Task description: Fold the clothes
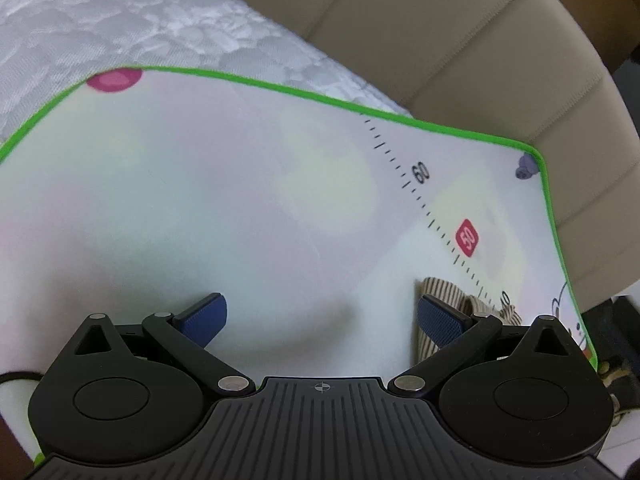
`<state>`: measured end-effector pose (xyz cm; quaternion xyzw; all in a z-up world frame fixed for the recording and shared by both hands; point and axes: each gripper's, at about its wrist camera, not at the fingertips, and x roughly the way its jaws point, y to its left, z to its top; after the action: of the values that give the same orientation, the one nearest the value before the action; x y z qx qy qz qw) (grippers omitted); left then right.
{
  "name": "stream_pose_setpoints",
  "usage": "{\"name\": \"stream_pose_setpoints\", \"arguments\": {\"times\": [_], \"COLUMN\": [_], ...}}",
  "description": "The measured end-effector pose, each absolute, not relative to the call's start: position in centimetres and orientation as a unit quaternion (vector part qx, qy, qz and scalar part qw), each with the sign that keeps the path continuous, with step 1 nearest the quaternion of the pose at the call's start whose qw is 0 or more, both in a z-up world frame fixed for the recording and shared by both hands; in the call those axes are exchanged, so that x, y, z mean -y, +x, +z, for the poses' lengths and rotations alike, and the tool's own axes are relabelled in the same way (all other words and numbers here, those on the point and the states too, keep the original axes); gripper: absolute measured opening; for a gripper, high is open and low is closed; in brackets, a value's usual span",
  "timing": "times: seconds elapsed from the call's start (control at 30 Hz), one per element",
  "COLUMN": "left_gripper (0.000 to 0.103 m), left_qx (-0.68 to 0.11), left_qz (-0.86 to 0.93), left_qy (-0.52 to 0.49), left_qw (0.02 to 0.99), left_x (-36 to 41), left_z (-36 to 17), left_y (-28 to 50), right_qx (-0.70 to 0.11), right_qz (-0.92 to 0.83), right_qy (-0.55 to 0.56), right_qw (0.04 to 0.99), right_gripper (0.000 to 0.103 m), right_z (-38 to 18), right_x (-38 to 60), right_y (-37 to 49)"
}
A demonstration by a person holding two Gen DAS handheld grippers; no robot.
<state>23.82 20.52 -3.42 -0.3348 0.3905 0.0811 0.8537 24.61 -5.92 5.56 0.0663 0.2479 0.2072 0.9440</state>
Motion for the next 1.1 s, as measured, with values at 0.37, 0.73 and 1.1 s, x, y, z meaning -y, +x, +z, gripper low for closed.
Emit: {"name": "stream_pose_setpoints", "arguments": {"times": [0.37, 0.73, 1.1], "left_gripper": [0.083, 0.040, 0.011], "left_qx": [-0.322, -0.341, -0.329], "left_qz": [-0.128, -0.053, -0.038], "left_qy": [-0.155, -0.095, 0.003], "left_qw": [0.925, 0.934, 0.943], "left_x": [-7.9, -6.1, -4.0], "left_z": [-1.2, -3.8, -3.6], "left_y": [23.6, 24.8, 24.0], "right_qx": [-0.299, -0.303, -0.361], "right_qz": [0.082, 0.082, 0.091], "right_qy": [0.137, 0.149, 0.058], "right_qw": [0.941, 0.938, 0.926], "right_gripper": [0.103, 0.103, 0.103], "right_z": [-1.2, -7.8, -7.7], "right_x": [17.8, 17.8, 15.5], "right_y": [21.9, 19.6, 20.3]}}
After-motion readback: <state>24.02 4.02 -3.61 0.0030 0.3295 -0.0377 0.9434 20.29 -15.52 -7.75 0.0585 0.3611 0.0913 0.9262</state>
